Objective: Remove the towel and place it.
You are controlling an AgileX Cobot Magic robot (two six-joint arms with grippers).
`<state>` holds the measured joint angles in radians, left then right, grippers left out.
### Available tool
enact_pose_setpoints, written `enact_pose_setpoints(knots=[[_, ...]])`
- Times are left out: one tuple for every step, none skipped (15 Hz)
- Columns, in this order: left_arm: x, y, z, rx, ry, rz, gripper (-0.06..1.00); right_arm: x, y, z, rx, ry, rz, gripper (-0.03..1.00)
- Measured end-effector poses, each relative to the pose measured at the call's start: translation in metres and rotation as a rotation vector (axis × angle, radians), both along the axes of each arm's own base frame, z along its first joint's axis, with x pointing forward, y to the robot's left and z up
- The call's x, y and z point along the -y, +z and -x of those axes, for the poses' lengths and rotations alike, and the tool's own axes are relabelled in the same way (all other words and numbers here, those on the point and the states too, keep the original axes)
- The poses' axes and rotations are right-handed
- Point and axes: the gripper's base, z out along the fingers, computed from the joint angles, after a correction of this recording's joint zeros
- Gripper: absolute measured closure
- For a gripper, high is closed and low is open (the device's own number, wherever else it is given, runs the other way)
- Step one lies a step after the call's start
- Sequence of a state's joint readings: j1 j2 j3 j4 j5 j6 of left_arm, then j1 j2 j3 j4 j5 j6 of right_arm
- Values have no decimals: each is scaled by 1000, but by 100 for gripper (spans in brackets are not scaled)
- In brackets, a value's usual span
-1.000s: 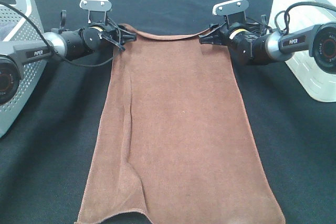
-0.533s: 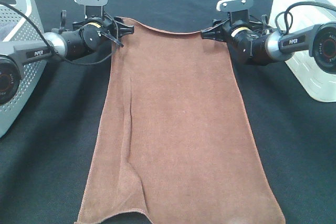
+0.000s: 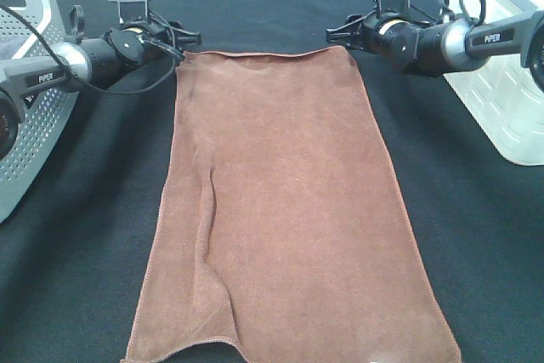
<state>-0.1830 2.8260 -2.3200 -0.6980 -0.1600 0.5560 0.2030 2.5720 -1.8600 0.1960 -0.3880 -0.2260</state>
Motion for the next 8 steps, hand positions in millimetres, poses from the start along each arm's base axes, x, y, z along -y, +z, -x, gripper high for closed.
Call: enact_pose_setpoints(knots=[[2, -4, 1, -46, -31, 7, 43, 0, -1, 1, -21, 3, 2, 47], [5, -7, 3, -78, -57, 11, 43, -1, -4, 2, -48, 8, 3, 47], [6, -8, 3, -94, -70, 9, 43, -1, -5, 2, -69, 11, 5, 47], [6, -8, 4, -98, -74, 8, 43, -1, -7, 3, -84, 13, 6, 47], [8, -8, 5, -123, -96, 11, 43, -2, -8, 5, -130, 26, 17, 47], [10, -2, 6, -148, -127, 13, 43, -2, -5, 7, -172, 41, 30, 47], [13, 7, 6, -169, -167, 17, 43, -3, 5, 9, -201, 55, 40, 47], [18, 21, 5, -191, -212, 33, 43, -3, 19, 10, -217, 64, 45, 47]])
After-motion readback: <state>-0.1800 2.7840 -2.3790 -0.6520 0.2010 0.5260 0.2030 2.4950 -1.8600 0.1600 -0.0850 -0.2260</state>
